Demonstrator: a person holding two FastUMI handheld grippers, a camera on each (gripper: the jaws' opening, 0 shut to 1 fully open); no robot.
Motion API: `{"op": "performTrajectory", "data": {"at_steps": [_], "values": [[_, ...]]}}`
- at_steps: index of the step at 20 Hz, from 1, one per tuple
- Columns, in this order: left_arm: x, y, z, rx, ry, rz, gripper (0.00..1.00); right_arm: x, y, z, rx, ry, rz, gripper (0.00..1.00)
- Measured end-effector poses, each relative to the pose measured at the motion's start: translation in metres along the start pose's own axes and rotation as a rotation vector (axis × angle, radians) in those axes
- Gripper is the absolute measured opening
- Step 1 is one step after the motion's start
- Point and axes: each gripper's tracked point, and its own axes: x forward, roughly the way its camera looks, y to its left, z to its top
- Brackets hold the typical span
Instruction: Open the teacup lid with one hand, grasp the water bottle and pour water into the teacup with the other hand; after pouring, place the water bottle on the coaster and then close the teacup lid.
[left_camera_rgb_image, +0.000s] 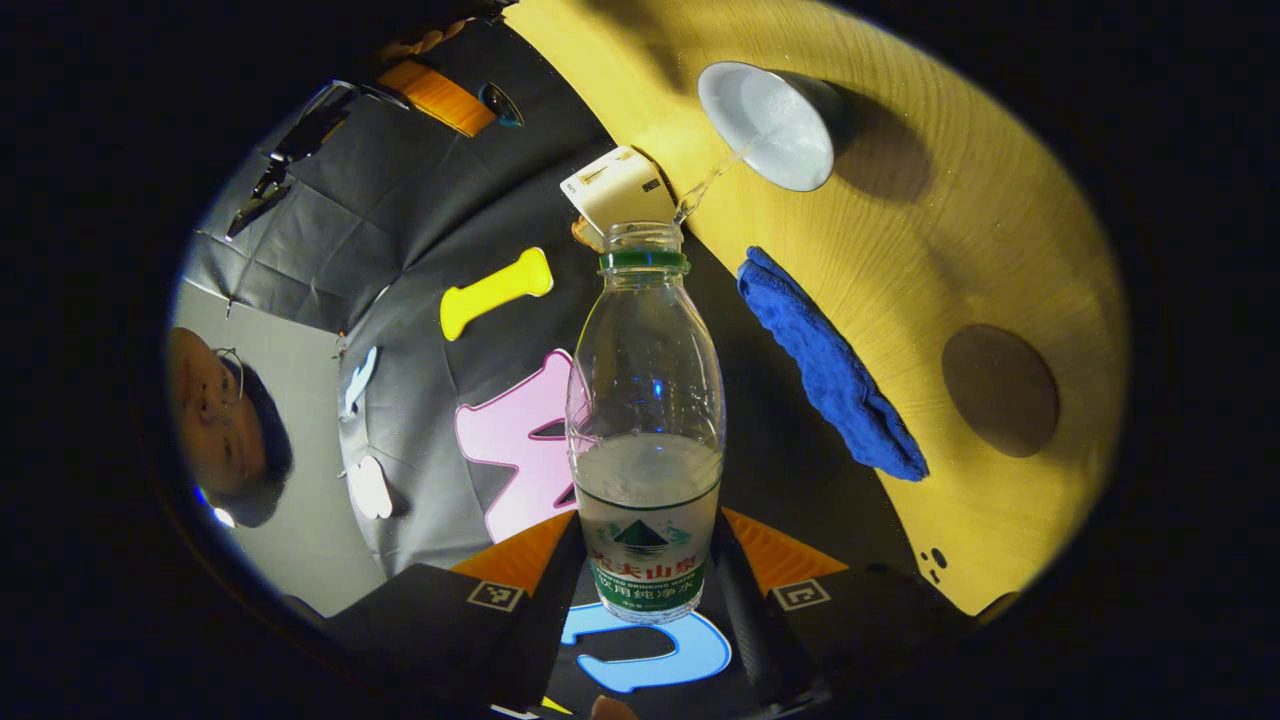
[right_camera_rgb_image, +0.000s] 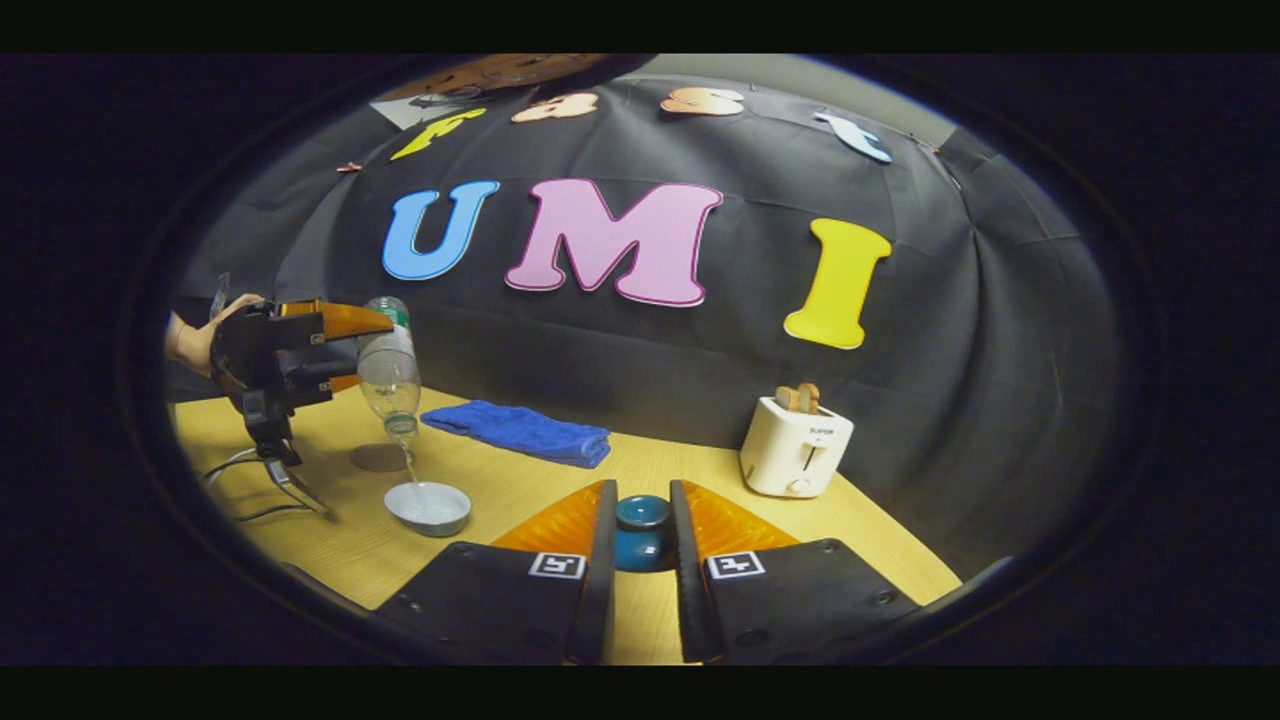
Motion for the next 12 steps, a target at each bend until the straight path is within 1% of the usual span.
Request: {"op": "performTrajectory", "data": {"at_steps": [1, 2, 5, 6, 7, 8, 9, 10, 12], "values": [[0.002, 0.003, 0.001, 0.007, -0.01, 0.011, 0.75, 0.0, 0.0, 0.001, 0.001, -0.002, -0.003, 0.25], [0.002, 0.007, 0.003, 0.016, -0.022, 0.028, 0.75, -0.001, -0.001, 0.002, 0.003, -0.005, -0.005, 0.29], [0.004, 0.01, 0.004, 0.033, -0.046, 0.051, 0.75, 0.0, -0.004, 0.004, 0.009, -0.007, -0.018, 0.3], [0.006, 0.011, 0.003, 0.04, -0.051, 0.056, 0.75, 0.0, -0.004, 0.005, 0.007, -0.01, -0.024, 0.34], [0.007, 0.012, 0.003, 0.051, -0.056, 0.061, 0.75, 0.0, -0.004, 0.006, 0.001, -0.014, -0.028, 0.3], [0.006, 0.013, 0.003, 0.06, -0.06, 0.064, 0.75, 0.001, -0.003, 0.008, -0.005, -0.016, -0.029, 0.34], [0.006, 0.014, 0.004, 0.062, -0.065, 0.069, 0.75, 0.002, -0.001, 0.008, -0.011, -0.016, -0.029, 0.34], [0.006, 0.013, 0.004, 0.058, -0.068, 0.069, 0.75, 0.002, 0.0, 0.007, -0.013, -0.016, -0.026, 0.29], [0.008, 0.013, 0.005, 0.045, -0.07, 0.067, 0.75, 0.003, 0.003, 0.008, -0.005, -0.016, -0.023, 0.29]]}}
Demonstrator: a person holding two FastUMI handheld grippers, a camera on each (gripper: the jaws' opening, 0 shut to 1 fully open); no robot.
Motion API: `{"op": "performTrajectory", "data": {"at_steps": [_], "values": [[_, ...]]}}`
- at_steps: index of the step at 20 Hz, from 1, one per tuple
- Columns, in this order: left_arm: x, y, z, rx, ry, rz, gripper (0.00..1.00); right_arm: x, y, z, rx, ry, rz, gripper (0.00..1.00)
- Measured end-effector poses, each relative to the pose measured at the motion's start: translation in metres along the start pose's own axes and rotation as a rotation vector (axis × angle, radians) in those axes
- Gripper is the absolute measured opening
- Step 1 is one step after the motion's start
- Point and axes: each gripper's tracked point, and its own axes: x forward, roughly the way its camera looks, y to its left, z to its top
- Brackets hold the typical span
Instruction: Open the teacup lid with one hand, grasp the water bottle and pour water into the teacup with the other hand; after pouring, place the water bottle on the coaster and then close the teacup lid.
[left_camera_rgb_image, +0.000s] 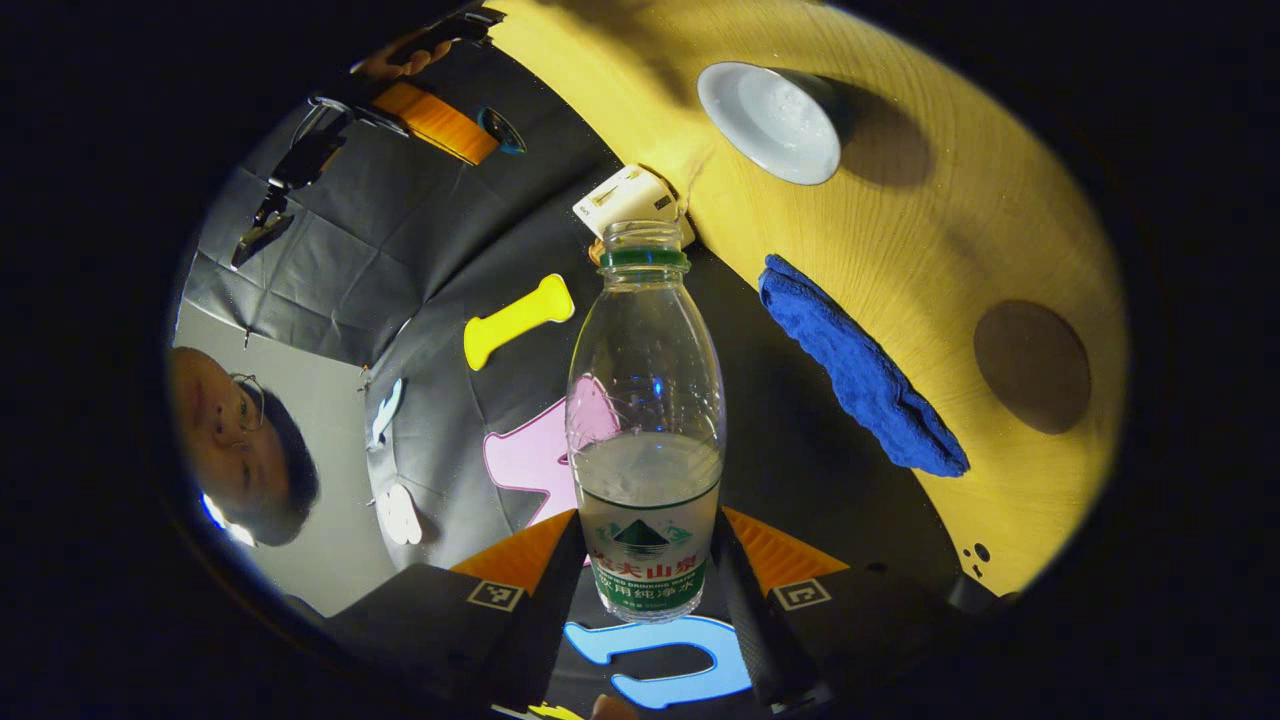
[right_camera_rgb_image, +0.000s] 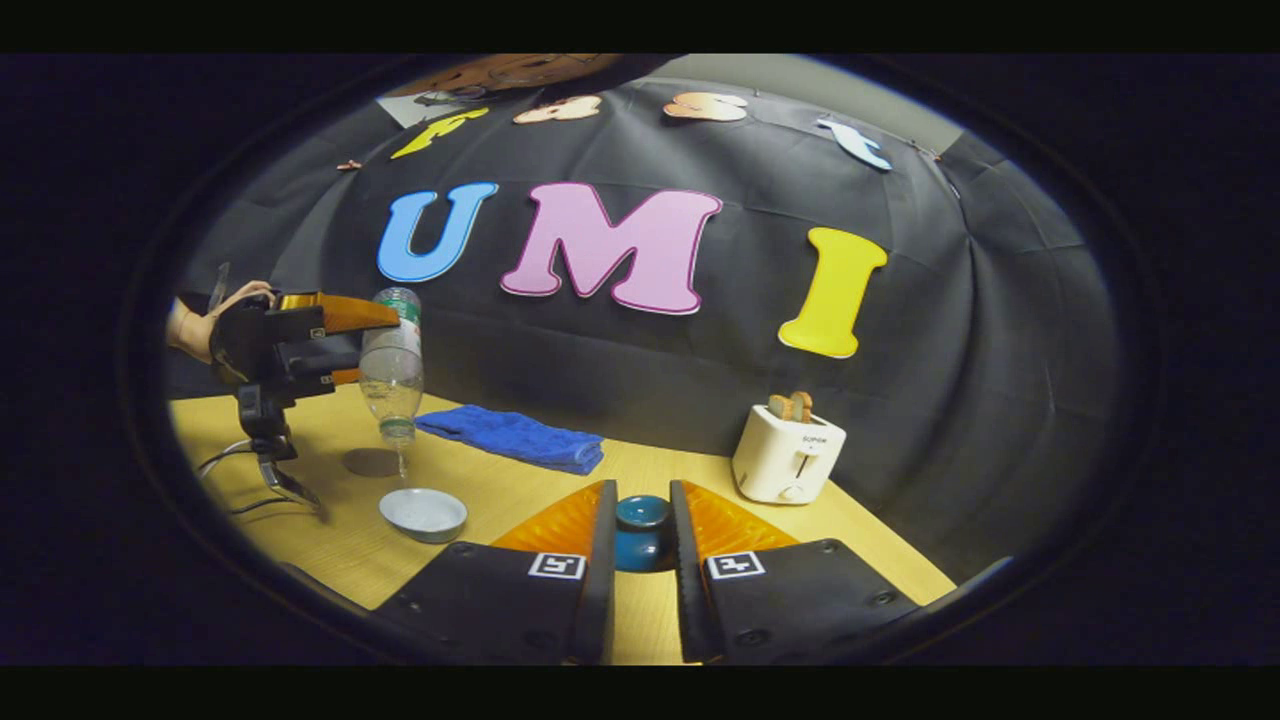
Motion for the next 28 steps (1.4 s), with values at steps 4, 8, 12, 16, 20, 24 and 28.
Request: {"op": "performTrajectory", "data": {"at_steps": [4, 8, 12, 16, 20, 24, 28], "values": [[-0.002, -0.01, -0.001, -0.055, 0.026, -0.039, 0.75, 0.003, 0.002, -0.001, 0.008, 0.002, 0.002, 0.29], [-0.013, -0.047, -0.011, -0.444, 0.131, -0.19, 0.75, 0.003, 0.001, -0.001, 0.018, 0.005, -0.003, 0.29], [-0.02, -0.074, -0.019, -1.005, 0.295, -0.288, 0.75, 0.005, 0.005, -0.004, 0.014, 0.014, 0.002, 0.29], [-0.015, -0.078, -0.017, -1.453, 0.399, -0.27, 0.75, 0.008, 0.012, -0.005, 0.014, 0.022, 0.015, 0.29], [-0.009, -0.077, -0.01, -1.898, 0.455, -0.202, 0.75, 0.012, 0.018, -0.004, 0.031, 0.022, 0.023, 0.29], [-0.009, -0.089, 0.007, -2.141, 0.475, -0.19, 0.75, 0.015, 0.023, -0.004, 0.035, 0.024, 0.027, 0.34], [-0.012, -0.113, 0.024, -2.225, 0.526, -0.209, 0.76, 0.015, 0.027, -0.003, 0.033, 0.026, 0.031, 0.29]]}}
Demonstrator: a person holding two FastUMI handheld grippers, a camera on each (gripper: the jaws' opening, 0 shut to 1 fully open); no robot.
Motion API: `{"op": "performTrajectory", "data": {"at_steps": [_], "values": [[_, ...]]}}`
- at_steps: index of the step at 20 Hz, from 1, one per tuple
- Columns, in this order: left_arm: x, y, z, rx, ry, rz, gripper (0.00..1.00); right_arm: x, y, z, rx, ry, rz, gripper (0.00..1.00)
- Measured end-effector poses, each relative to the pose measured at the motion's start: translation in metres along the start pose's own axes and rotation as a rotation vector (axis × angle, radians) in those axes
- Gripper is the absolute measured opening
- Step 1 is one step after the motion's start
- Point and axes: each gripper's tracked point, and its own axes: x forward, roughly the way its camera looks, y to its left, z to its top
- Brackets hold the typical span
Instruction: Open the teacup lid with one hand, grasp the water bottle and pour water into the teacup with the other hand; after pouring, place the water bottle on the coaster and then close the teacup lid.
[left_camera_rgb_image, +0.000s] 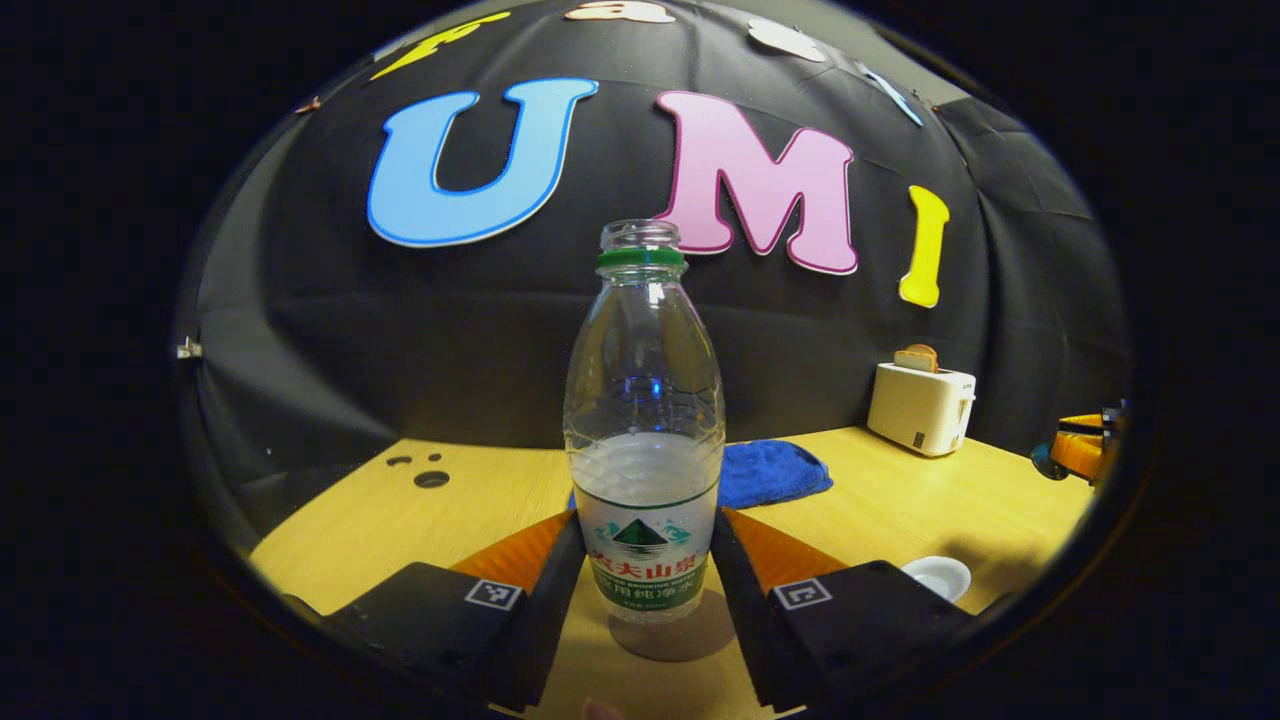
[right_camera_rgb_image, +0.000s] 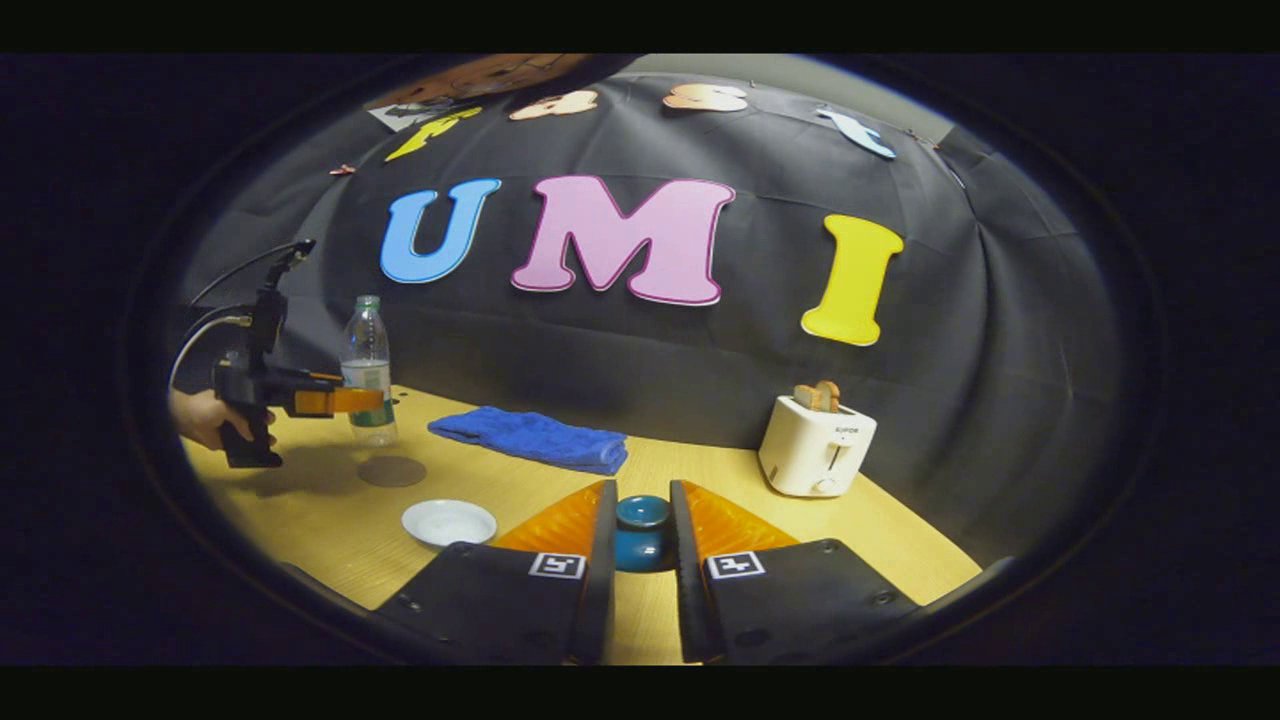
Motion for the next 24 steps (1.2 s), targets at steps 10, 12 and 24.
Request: {"op": "performTrajectory", "data": {"at_steps": [10, 12, 24], "values": [[0.008, -0.019, -0.04, -0.028, 0.061, -0.036, 0.8, -0.001, 0.004, -0.002, -0.002, 0.01, 0.009, 0.29], [0.008, -0.023, -0.043, -0.035, 0.068, -0.041, 0.83, -0.001, 0.004, -0.003, 0.0, 0.011, 0.01, 0.29], [-0.022, -0.023, -0.065, -0.029, 0.129, -0.027, 0.94, 0.005, 0.031, -0.001, 0.045, 0.004, 0.072, 0.29]]}}
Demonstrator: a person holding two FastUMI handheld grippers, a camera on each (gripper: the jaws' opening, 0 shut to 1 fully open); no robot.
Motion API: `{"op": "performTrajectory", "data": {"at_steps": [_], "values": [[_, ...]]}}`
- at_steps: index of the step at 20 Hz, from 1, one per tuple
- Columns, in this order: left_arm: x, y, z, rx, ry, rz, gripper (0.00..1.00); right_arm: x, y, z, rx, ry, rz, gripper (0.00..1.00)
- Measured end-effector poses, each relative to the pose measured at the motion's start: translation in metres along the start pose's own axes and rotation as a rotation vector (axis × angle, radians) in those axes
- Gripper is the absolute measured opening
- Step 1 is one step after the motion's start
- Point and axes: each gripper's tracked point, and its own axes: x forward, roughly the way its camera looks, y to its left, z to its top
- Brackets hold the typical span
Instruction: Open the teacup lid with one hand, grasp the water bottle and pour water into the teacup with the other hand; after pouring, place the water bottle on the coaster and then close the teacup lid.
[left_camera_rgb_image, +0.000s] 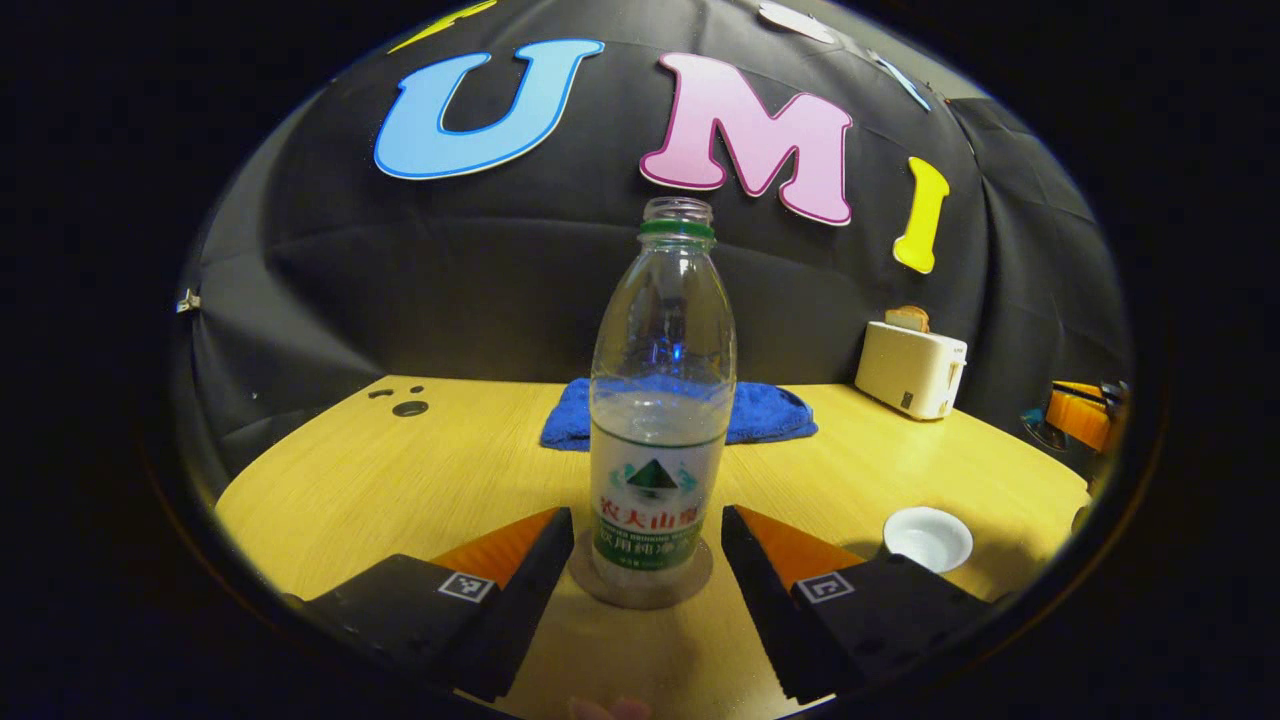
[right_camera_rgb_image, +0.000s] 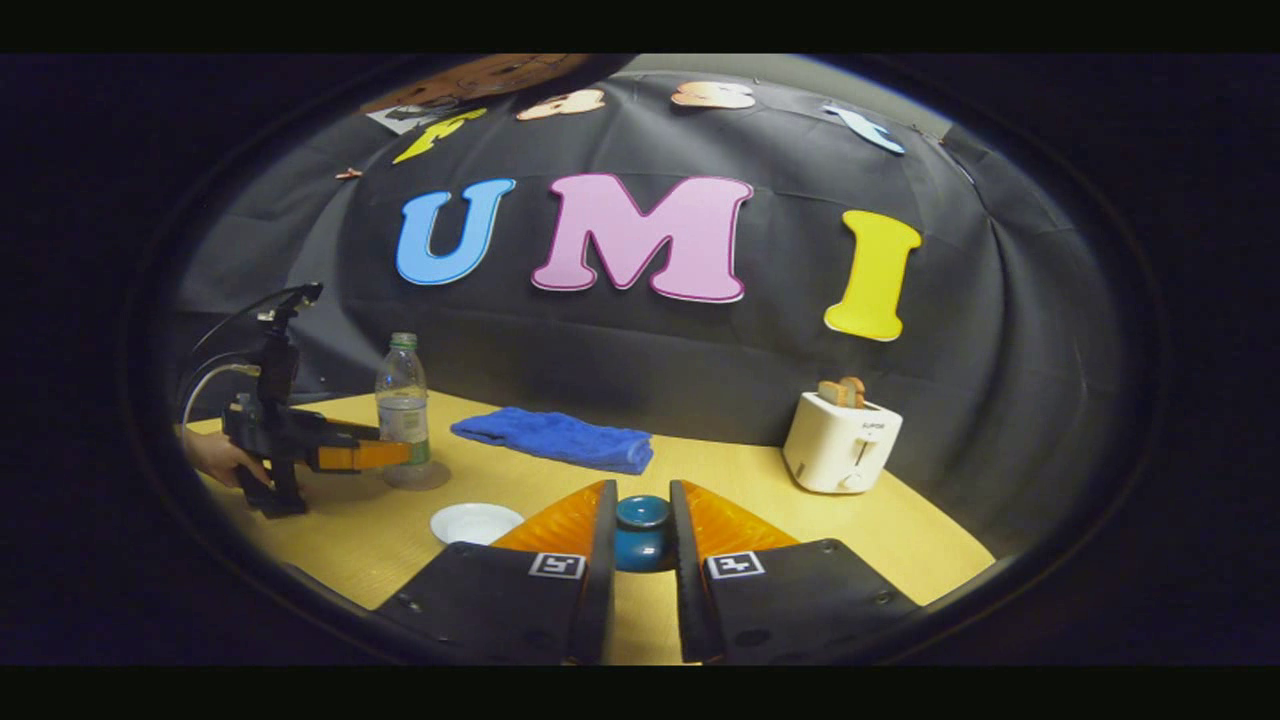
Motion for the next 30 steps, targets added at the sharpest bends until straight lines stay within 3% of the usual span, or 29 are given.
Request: {"op": "performTrajectory", "data": {"at_steps": [4, 5, 6, 7, 9, 10, 12, 14, 15, 18, 19, 23, 25, 27, 30], "values": [[-0.029, -0.001, -0.011, -0.013, 0.019, 0.011, 0.94, 0.015, 0.033, -0.005, 0.041, 0.005, 0.066, 0.29], [-0.037, 0.0, -0.013, -0.021, 0.024, 0.014, 0.94, 0.019, 0.042, -0.009, 0.05, 0.015, 0.088, 0.34], [-0.045, 0.0, -0.014, -0.025, 0.024, 0.023, 0.94, 0.023, 0.052, -0.014, 0.062, 0.025, 0.108, 0.25], [-0.052, 0.003, -0.012, -0.026, 0.019, 0.037, 0.94, 0.026, 0.061, -0.018, 0.076, 0.038, 0.129, 0.34], [-0.066, 0.005, -0.005, -0.026, -0.004, 0.054, 0.94, 0.032, 0.077, -0.023, 0.097, 0.052, 0.159, 0.25], [-0.072, 0.005, -0.002, -0.027, -0.016, 0.064, 0.94, 0.036, 0.084, -0.026, 0.101, 0.059, 0.171, 0.29], [-0.081, 0.01, 0.004, -0.024, -0.03, 0.085, 0.94, 0.041, 0.097, -0.035, 0.106, 0.084, 0.196, 0.25], [-0.09, 0.011, 0.008, -0.024, -0.039, 0.095, 0.94, 0.044, 0.107, -0.044, 0.116, 0.11, 0.217, 0.29], [-0.093, 0.012, 0.01, -0.026, -0.043, 0.097, 0.94, 0.045, 0.11, -0.047, 0.119, 0.119, 0.225, 0.34], [-0.098, 0.011, 0.009, -0.029, -0.044, 0.085, 0.94, 0.05, 0.116, -0.055, 0.109, 0.14, 0.231, 0.25], [-0.098, 0.012, 0.008, -0.031, -0.04, 0.08, 0.94, 0.052, 0.116, -0.058, 0.107, 0.144, 0.23, 0.3], [-0.099, 0.013, 0.009, -0.023, -0.041, 0.073, 0.94, 0.056, 0.117, -0.067, 0.104, 0.164, 0.223, 0.3], [-0.099, 0.012, 0.011, -0.018, -0.046, 0.067, 0.94, 0.056, 0.12, -0.072, 0.118, 0.179, 0.23, 0.34], [-0.099, 0.009, 0.012, -0.02, -0.048, 0.058, 0.94, 0.055, 0.117, -0.071, 0.11, 0.177, 0.216, 0.27], [-0.101, 0.008, 0.016, -0.02, -0.05, 0.054, 0.94, 0.054, 0.114, -0.071, 0.103, 0.175, 0.201, 0.45]]}}
